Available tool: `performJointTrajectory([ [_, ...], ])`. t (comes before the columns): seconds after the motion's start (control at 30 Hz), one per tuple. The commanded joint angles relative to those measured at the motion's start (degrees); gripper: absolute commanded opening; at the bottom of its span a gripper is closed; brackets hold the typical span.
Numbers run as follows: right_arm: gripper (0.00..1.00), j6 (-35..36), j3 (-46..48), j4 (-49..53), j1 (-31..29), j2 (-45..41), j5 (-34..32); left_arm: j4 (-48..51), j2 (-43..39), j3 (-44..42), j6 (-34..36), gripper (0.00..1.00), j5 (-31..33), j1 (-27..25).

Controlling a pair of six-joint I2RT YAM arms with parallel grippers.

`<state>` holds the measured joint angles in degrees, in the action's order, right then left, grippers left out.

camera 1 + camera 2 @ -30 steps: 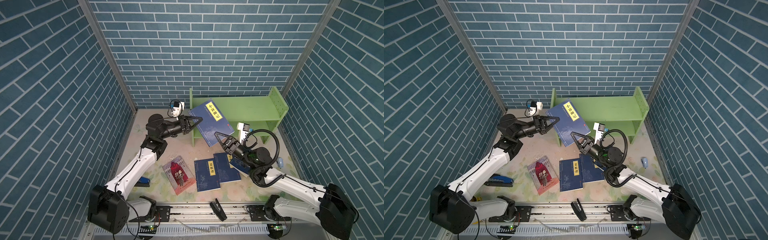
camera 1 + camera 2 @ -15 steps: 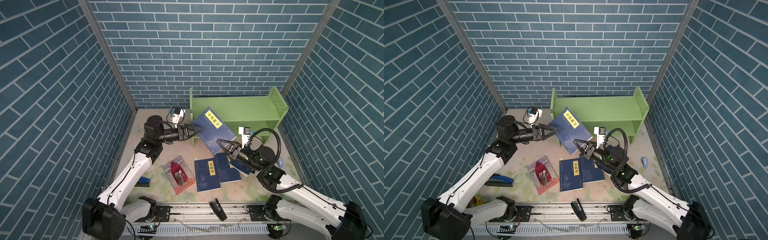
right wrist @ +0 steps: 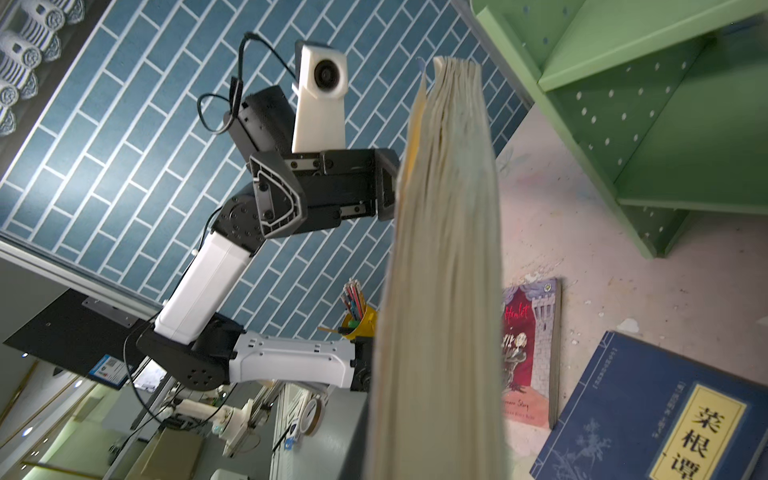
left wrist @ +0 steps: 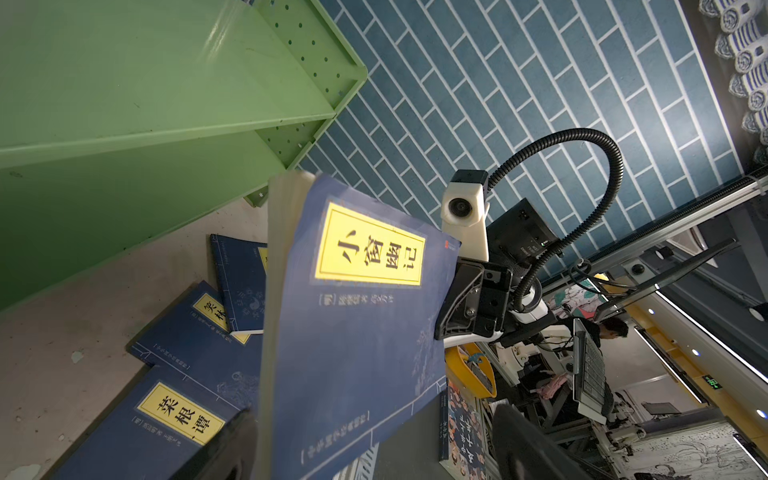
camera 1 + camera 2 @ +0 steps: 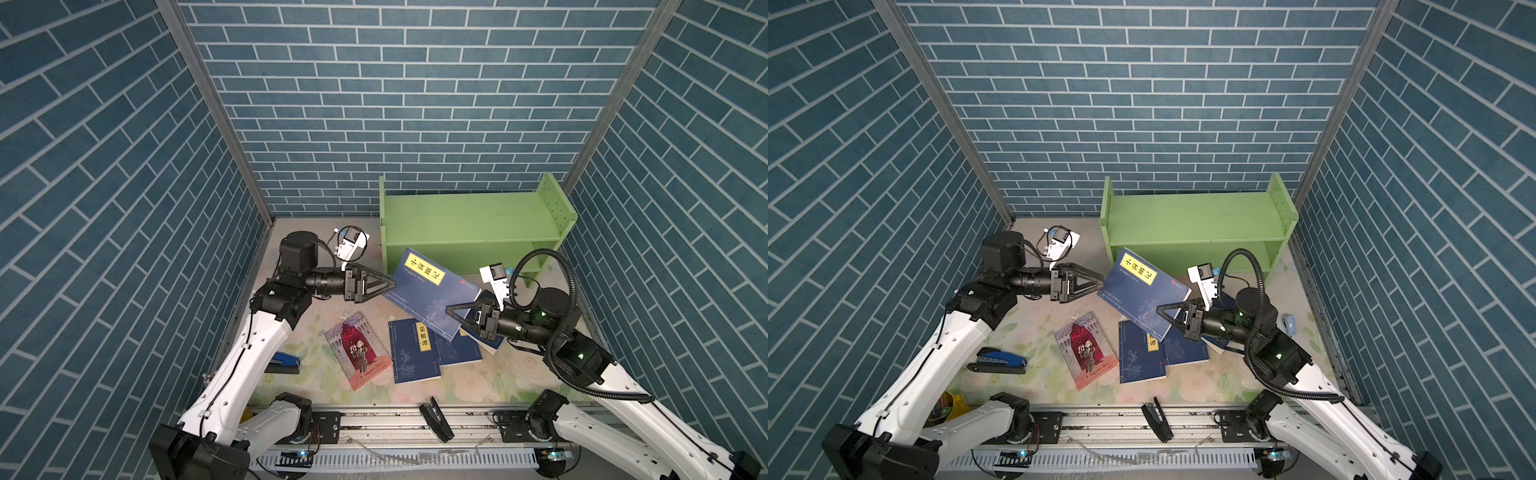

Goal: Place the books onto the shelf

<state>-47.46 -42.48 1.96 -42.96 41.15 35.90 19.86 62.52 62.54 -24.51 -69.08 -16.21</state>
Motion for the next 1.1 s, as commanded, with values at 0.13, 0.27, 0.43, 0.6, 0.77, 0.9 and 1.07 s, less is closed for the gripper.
performJointTrajectory([
  [0.13, 0.00, 4.1, -3.9, 2.4, 0.3, -1.3, 6.1, 17.2, 1.5, 6.1, 16.3, 0.88, 0.8, 0.6],
  [0.27, 0.00, 6.2, -6.2, 7.7, 0.3, -1.4, 6.6, 18.3, 1.7, 6.2, 16.7, 0.89, -1.0, 0.5],
  [0.43, 0.00, 6.1, -6.9, 7.2, 0.3, -0.1, 9.5, 2.4, 2.1, 1.2, 1.5, 0.88, -9.7, 0.1],
  [0.6, 0.00, 5.6, -6.2, 4.2, 0.4, 1.0, 11.0, 0.2, 3.1, 0.9, -1.6, 0.85, -12.2, -1.8],
  [0.77, 0.00, 5.9, -6.3, 2.0, 0.4, 4.1, 12.6, 1.0, 3.0, 0.6, -2.4, 0.66, -13.0, -4.9],
  [0.9, 0.00, 6.8, -6.6, 1.5, 0.4, 5.6, 12.8, 1.0, 2.9, -0.3, -2.6, 0.40, -12.4, -4.9],
  [1.07, 0.06, 6.9, -6.1, 1.0, 1.3, 5.9, 12.2, 0.8, 2.7, -0.9, -2.8, 0.17, -10.5, -4.9],
])
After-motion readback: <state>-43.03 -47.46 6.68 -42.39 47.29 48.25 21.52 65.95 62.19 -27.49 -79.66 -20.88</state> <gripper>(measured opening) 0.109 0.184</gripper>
